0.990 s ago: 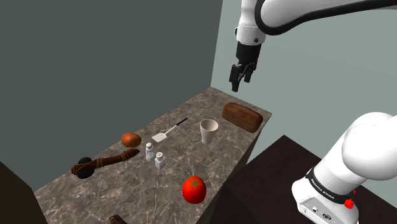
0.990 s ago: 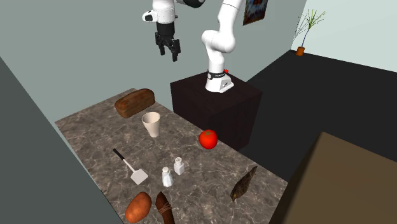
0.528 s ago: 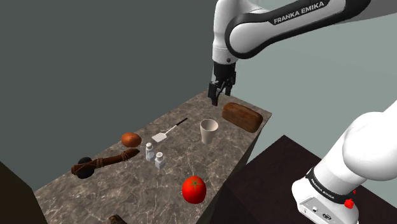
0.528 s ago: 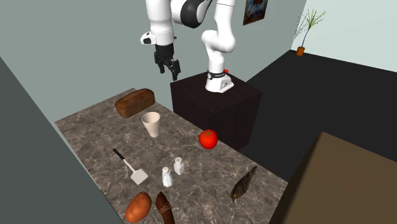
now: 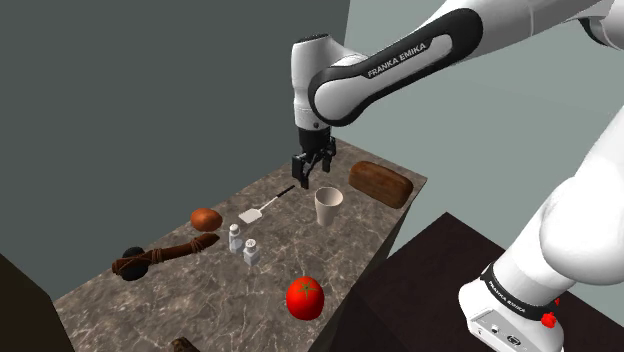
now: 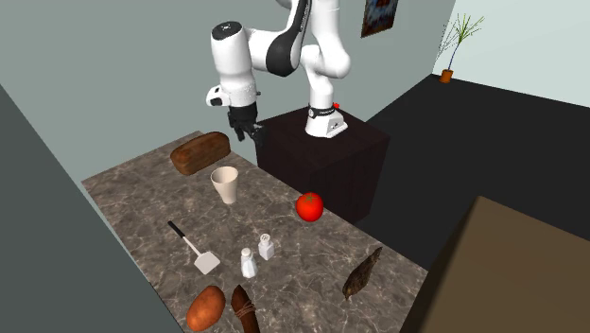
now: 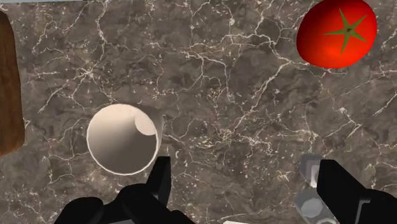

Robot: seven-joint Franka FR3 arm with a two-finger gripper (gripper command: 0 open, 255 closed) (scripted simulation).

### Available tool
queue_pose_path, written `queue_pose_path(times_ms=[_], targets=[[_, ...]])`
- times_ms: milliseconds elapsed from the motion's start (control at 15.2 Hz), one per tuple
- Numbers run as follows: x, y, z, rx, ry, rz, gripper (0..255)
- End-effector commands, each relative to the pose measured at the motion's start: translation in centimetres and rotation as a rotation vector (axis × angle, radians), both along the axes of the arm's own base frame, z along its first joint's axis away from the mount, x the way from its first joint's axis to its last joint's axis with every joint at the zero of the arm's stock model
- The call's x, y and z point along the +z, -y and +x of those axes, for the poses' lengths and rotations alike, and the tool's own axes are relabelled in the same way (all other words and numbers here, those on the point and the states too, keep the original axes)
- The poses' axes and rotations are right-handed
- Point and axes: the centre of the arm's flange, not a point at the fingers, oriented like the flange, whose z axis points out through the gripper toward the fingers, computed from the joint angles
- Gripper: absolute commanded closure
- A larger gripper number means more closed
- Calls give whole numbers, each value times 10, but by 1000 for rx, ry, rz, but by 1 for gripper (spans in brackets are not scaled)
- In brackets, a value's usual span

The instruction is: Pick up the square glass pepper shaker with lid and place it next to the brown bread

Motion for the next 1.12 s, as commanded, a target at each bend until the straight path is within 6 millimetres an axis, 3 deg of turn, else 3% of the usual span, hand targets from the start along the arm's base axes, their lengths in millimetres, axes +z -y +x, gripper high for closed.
queue_pose_path(times_ms=[0,1056], targets=[[-20,-14,9,3,-10,1,0],[-177,-141,85,31,-89,8,0]])
